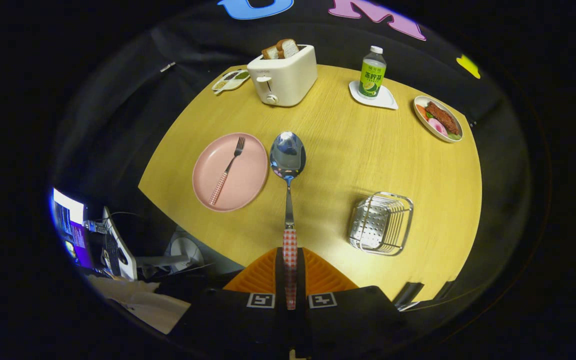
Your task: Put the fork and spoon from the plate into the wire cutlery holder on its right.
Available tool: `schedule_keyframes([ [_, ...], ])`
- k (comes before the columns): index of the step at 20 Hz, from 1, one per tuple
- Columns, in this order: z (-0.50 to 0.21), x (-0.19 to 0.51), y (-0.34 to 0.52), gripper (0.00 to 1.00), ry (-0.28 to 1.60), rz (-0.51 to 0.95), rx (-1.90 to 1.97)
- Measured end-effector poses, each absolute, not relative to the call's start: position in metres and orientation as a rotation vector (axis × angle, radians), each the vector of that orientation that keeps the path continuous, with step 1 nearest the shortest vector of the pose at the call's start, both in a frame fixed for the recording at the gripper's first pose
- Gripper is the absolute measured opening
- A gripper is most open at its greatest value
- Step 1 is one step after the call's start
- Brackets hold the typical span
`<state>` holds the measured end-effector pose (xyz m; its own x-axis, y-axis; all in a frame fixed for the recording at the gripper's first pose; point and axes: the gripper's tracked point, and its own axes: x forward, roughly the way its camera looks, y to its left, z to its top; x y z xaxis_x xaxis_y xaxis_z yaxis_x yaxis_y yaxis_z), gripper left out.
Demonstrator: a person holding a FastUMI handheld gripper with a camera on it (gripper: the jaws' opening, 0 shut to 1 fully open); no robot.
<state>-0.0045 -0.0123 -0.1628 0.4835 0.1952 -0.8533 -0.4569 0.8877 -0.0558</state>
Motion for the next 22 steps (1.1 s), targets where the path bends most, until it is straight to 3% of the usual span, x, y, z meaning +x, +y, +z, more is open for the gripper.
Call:
schedule_keyframes([
  [10,-0.157,-0.012,-0.136,0.10,1.312,0.426,-0.567],
  [22,-0.198,0.030,-0.158,0.10,1.602,0.369,-0.647],
])
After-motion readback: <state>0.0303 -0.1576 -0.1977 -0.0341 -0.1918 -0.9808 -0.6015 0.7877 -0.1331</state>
